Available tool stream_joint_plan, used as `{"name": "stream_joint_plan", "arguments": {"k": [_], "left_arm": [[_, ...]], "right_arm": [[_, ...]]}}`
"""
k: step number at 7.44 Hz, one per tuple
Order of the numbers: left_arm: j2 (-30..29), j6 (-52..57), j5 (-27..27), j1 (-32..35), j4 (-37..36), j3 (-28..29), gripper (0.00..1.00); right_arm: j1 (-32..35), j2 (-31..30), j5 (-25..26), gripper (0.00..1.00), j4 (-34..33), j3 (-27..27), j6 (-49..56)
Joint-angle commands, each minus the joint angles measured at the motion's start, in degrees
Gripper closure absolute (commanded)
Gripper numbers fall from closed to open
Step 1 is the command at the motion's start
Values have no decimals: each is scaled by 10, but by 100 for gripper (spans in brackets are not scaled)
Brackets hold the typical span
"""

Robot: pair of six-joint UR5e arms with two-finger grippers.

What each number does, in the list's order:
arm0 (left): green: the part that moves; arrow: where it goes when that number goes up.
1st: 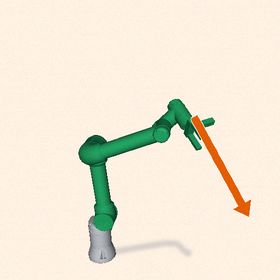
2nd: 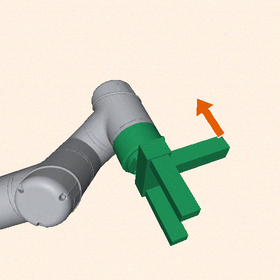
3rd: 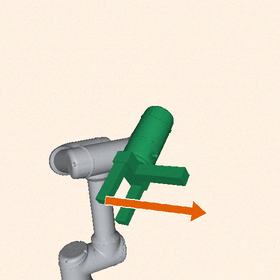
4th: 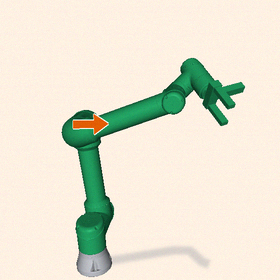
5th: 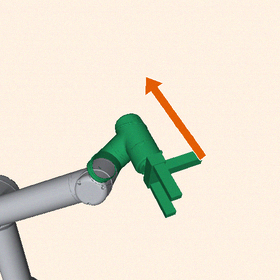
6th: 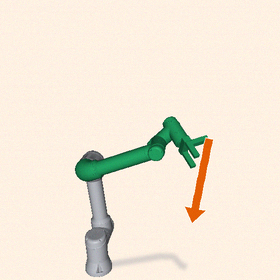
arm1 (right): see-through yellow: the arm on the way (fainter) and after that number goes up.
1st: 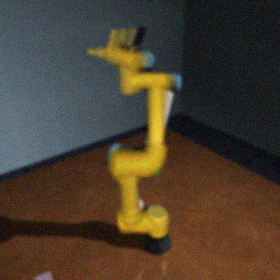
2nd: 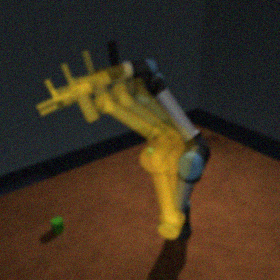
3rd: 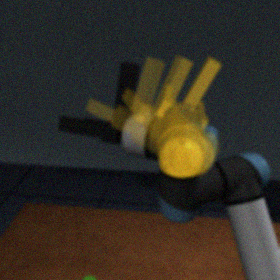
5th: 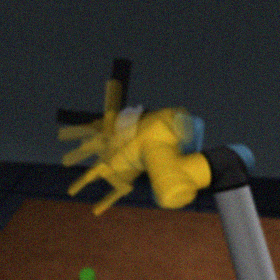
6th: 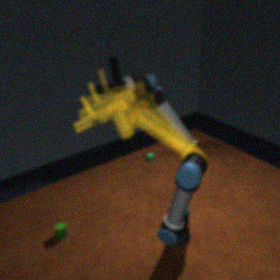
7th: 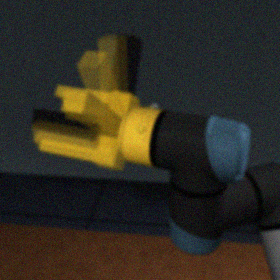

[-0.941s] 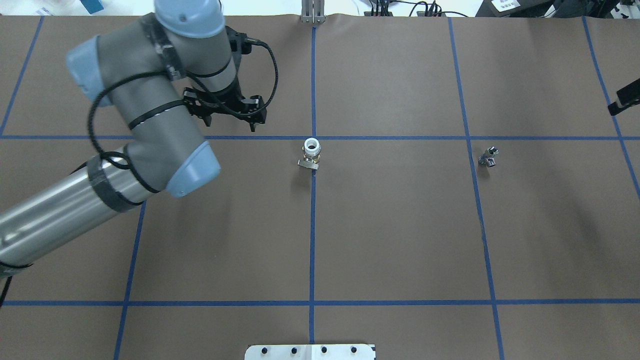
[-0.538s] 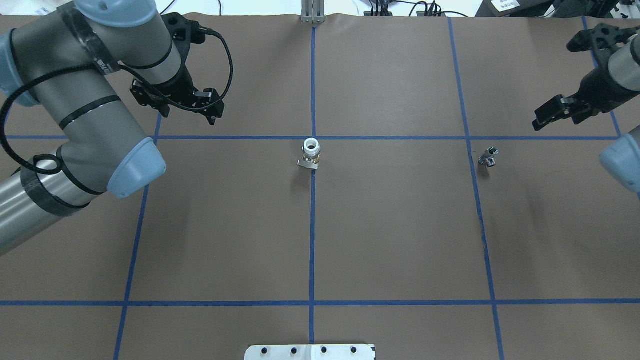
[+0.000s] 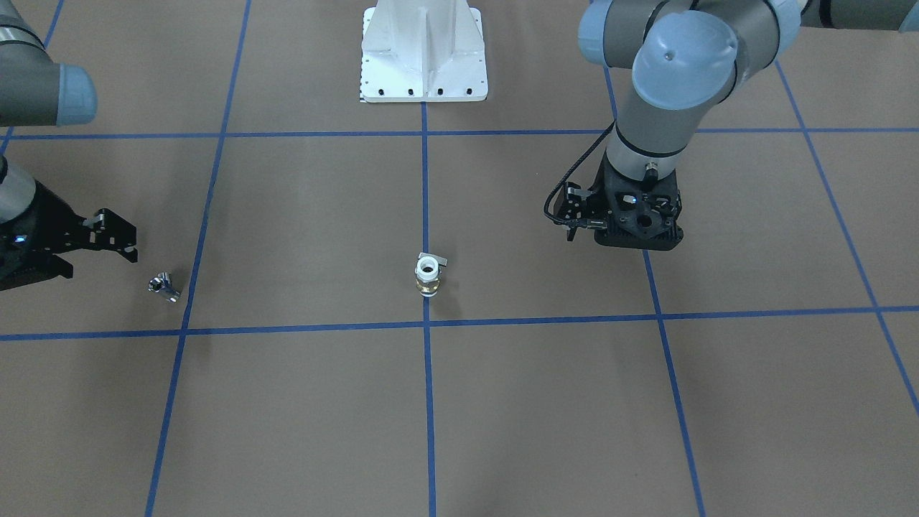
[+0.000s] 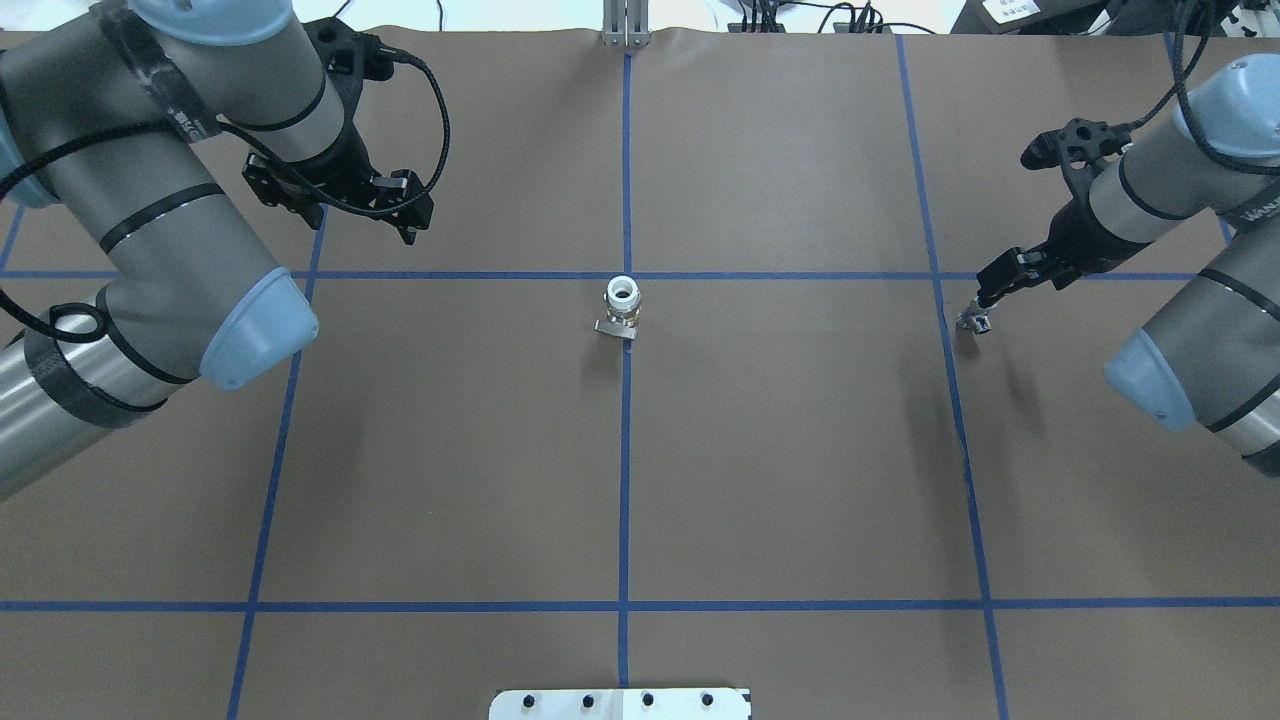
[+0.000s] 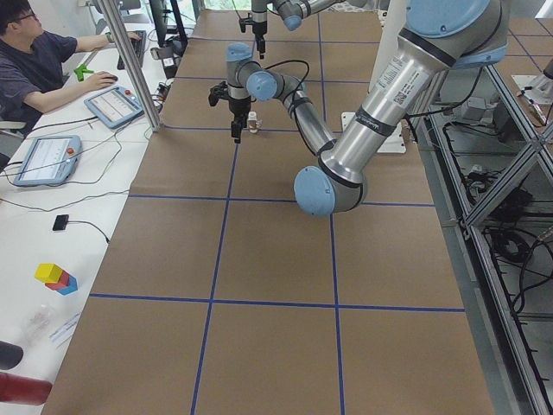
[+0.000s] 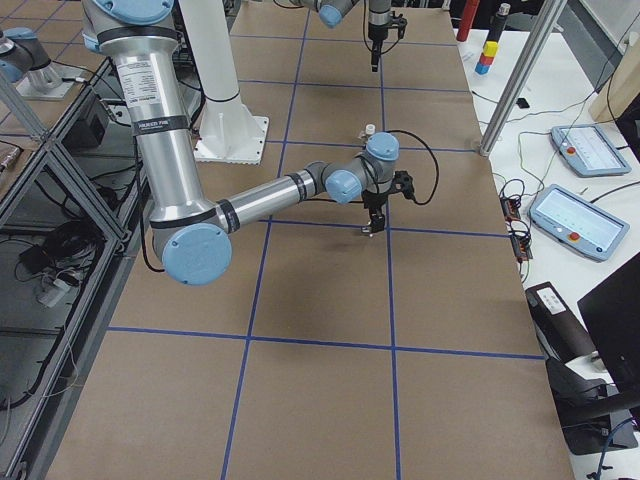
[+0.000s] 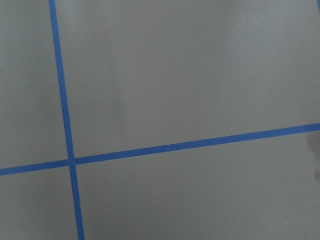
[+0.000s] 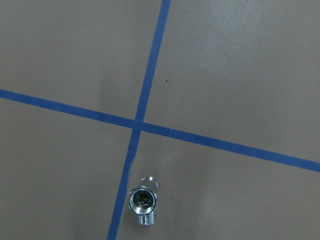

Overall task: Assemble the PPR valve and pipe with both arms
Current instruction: 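Lower the right gripper onto the silver elbow fitting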

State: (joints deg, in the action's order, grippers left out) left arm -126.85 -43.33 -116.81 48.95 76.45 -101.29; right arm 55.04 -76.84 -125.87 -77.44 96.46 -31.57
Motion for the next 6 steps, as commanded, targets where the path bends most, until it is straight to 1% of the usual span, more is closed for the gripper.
{"name": "stream_joint_plan", "arguments": {"k": [1,3,5,6], "left_arm": [[-1,-1,0,1,-1,2,0],[-1,0,0,1,-1,6,0],[-1,-1,0,0,-1,7,0],[0,-1,0,0,-1,7,0]], "right_arm": [[-10,25,2,1,0,-31,-11],[-19,41,2,1,0,-57,-12],[-21,45,2,1,0,-69,-12],[-23,45,2,6,0,-72,-12]]}}
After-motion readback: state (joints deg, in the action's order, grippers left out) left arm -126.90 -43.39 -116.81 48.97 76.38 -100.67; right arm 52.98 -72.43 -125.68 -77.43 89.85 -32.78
